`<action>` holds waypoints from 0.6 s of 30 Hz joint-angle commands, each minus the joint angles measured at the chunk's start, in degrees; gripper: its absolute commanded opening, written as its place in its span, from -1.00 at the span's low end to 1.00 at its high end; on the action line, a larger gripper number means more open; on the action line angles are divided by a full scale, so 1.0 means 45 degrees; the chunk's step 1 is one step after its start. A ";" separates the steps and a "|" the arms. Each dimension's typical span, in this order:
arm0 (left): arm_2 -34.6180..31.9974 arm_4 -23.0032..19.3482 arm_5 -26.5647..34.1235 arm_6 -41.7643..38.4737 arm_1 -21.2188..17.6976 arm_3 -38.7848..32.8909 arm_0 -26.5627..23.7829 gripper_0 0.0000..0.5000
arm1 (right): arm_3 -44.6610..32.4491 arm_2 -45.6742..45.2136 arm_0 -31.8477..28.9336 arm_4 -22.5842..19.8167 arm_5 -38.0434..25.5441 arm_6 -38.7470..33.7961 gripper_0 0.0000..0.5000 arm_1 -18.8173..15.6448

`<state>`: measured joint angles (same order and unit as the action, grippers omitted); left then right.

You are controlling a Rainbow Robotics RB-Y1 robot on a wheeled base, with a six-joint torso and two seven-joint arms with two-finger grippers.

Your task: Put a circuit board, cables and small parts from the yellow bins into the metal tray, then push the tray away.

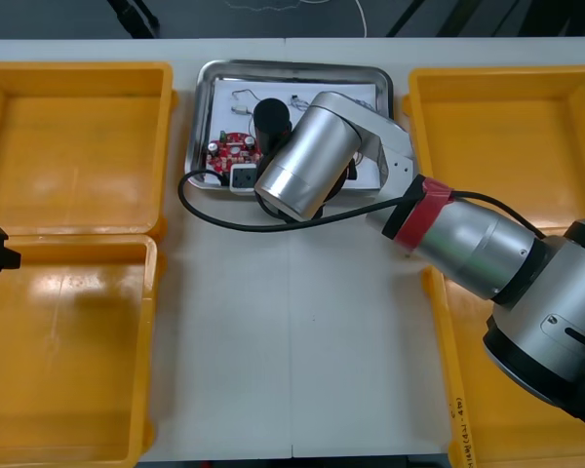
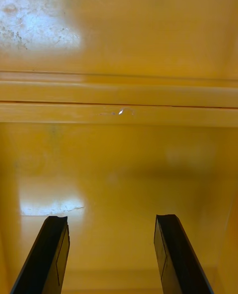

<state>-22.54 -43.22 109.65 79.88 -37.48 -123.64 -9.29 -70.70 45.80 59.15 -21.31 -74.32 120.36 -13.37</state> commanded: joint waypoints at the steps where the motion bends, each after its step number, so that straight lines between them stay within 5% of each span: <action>1: 0.0088 -0.0102 0.0077 -0.0055 -0.0538 -0.0394 0.0229 1.00 | 0.0243 -0.0509 0.0566 0.0028 0.0284 0.0537 -1.00 0.0354; 18: 0.0088 -0.0102 0.0077 -0.0055 -0.0538 -0.0394 0.0229 1.00 | 0.1005 -0.0861 0.0878 0.0165 0.1183 0.0987 -1.00 0.0373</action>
<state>-22.54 -43.22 109.65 79.88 -37.48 -123.65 -9.21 -66.75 43.56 60.28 -20.97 -70.12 122.52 -12.83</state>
